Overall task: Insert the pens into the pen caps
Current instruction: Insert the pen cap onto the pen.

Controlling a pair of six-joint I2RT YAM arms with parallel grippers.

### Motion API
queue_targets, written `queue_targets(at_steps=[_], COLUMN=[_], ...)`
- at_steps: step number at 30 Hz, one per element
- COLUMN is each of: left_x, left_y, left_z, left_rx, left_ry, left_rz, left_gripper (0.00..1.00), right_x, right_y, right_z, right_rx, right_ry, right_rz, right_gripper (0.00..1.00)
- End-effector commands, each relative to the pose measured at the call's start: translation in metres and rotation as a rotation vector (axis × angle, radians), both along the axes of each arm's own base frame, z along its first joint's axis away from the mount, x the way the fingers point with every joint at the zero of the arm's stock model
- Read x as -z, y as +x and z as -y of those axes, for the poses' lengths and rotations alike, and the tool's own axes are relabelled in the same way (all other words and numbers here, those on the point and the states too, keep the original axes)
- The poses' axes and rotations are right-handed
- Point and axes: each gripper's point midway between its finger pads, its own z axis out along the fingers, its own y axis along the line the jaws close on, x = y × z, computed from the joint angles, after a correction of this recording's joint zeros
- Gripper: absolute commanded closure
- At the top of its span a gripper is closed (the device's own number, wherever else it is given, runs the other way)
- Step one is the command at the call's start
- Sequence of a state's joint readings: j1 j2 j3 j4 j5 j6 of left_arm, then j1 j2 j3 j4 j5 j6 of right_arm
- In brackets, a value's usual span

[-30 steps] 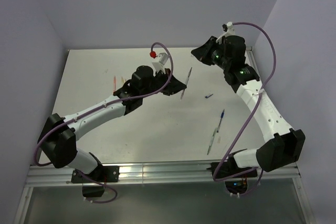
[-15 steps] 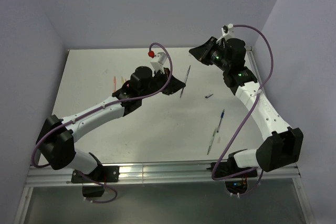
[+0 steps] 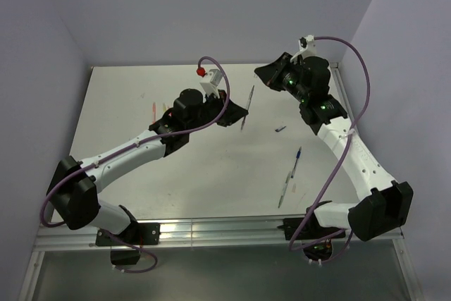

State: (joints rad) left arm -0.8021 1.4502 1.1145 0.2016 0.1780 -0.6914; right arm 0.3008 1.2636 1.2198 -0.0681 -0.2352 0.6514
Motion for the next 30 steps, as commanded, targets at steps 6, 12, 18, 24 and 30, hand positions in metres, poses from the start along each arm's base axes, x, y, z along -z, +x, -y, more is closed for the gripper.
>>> queue_targets(at_steps=[6,12,18,24,30], left_x=[-0.025,-0.028,-0.027,-0.024,-0.022], left_y=[-0.003,-0.003,-0.002,-0.001,-0.001], left_z=[-0.005,-0.007,-0.008,-0.007,-0.006], left_rx=[-0.008,-0.015,-0.019,-0.017,-0.019], left_ry=[-0.037,-0.037,-0.032,-0.028,-0.024], left_rz=[0.079,0.086,0.09,0.086,0.083], left_gripper=[1.0,1.0,1.0,1.0,1.0], right_x=[-0.008,-0.004,-0.003,-0.003,-0.006], right_y=[-0.009,-0.008,-0.008,-0.009,-0.01], right_z=[0.0,-0.001,-0.002,-0.005,-0.004], right_rx=[0.037,0.05,0.051,0.046,0.05], right_ry=[-0.05,-0.075,-0.086,-0.085,-0.079], right_rz=[0.035,0.026,0.023,0.023,0.028], right_gripper=[1.0,1.0,1.0,1.0,1.0])
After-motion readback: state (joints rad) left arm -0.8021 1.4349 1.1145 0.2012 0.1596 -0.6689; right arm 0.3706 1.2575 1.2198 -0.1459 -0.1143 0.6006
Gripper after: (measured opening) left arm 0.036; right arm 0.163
